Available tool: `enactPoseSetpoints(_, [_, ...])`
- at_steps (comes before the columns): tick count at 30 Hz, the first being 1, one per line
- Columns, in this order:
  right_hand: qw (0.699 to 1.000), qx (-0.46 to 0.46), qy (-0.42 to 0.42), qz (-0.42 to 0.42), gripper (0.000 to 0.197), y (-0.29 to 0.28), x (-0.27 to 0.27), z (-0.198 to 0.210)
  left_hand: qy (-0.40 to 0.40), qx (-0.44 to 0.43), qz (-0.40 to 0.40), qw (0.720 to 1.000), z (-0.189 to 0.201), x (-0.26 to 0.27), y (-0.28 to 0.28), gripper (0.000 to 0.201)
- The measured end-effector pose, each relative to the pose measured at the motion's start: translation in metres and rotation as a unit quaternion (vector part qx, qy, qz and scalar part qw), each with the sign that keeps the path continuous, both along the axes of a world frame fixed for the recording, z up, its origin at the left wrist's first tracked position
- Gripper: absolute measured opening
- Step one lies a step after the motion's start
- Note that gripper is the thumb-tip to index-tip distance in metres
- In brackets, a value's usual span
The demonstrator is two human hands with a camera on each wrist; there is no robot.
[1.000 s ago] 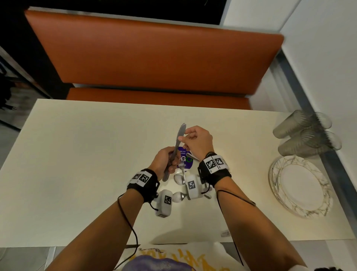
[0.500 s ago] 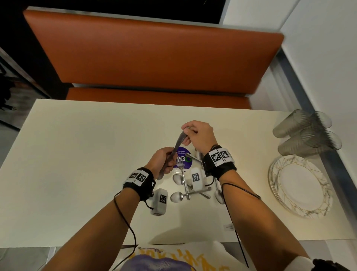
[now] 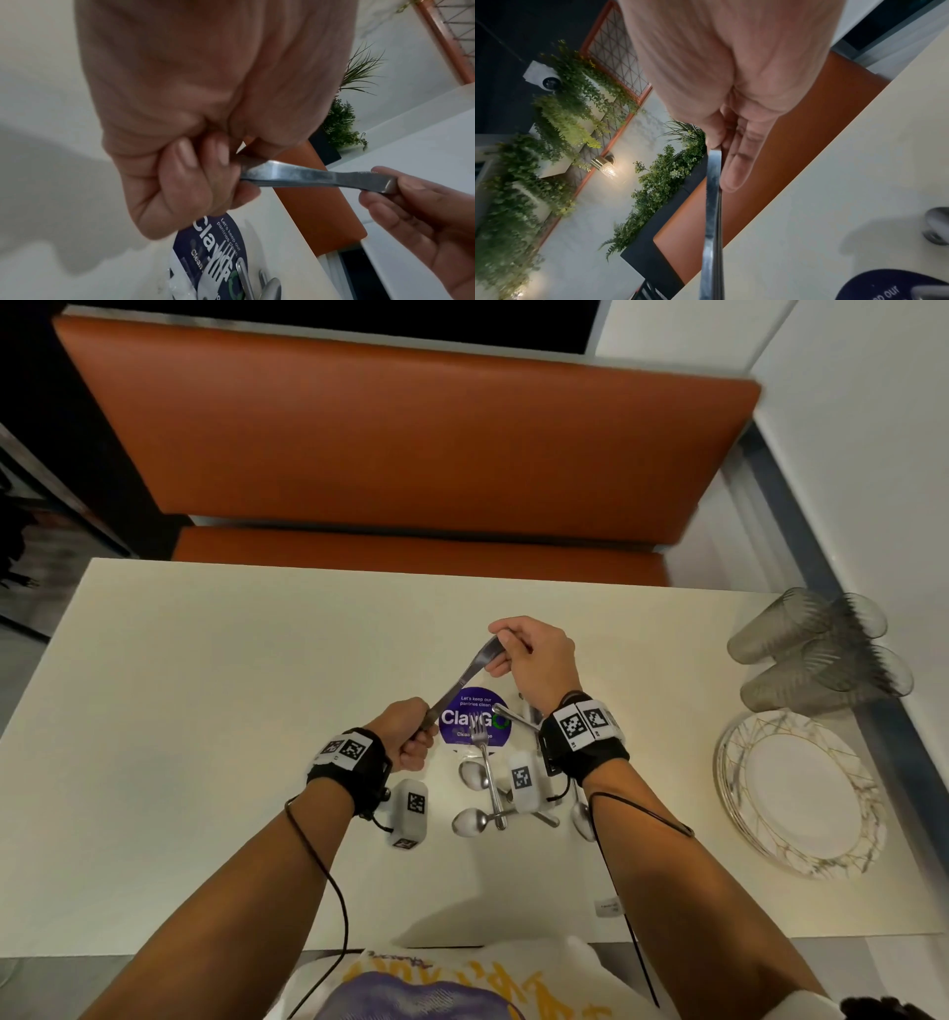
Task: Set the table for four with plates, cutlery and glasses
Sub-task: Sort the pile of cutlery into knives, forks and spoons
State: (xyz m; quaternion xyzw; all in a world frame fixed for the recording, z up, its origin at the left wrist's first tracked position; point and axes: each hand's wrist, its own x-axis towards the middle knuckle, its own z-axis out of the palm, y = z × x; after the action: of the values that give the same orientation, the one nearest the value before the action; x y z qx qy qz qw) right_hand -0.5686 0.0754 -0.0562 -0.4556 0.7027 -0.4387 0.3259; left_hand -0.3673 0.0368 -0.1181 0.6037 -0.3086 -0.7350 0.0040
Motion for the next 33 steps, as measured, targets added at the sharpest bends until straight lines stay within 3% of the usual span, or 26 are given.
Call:
enactPoseSetpoints(5, [1.0, 0.021, -0.004, -0.001, 0.019, -0.003, 0.0, -0.007, -0.003, -0.009, 0.006, 1.0, -0.005, 0.001, -0.002, 0.035])
enactPoseSetpoints(8, [0.997, 0.024, -0.041, -0.062, 0.018, -0.005, -0.006, -0.014, -0.025, -0.149, 0.017, 0.988, -0.012, -0.003, -0.008, 0.04])
enactPoseSetpoints(11, [0.987, 0.029, -0.093, -0.131, 0.018, -0.007, -0.013, -0.02, -0.067, -0.341, -0.042, 0.937, -0.013, -0.002, -0.012, 0.03])
enactPoseSetpoints(14, [0.968, 0.044, -0.159, -0.188, 0.018, -0.009, -0.022, -0.036, -0.057, -0.467, -0.098, 0.877, -0.016, 0.004, -0.016, 0.019])
enactPoseSetpoints(22, [0.915, 0.123, -0.309, -0.23, 0.016, -0.016, -0.031, -0.088, -0.164, -0.554, -0.23, 0.784, -0.031, 0.006, -0.038, 0.016])
enactPoseSetpoints(27, [0.936, 0.194, -0.2, -0.215, 0.018, -0.027, -0.019, -0.122, -0.215, -0.553, -0.264, 0.76, -0.05, 0.017, -0.046, 0.014])
enactPoseSetpoints(30, [0.967, 0.211, -0.03, -0.14, 0.019, -0.027, -0.02, -0.128, -0.209, -0.568, -0.253, 0.755, -0.063, 0.02, -0.048, 0.011])
enactPoseSetpoints(33, [0.968, 0.215, 0.079, -0.098, 0.02, -0.014, -0.028, -0.137, -0.2, -0.563, -0.263, 0.757, -0.068, 0.015, -0.047, 0.017])
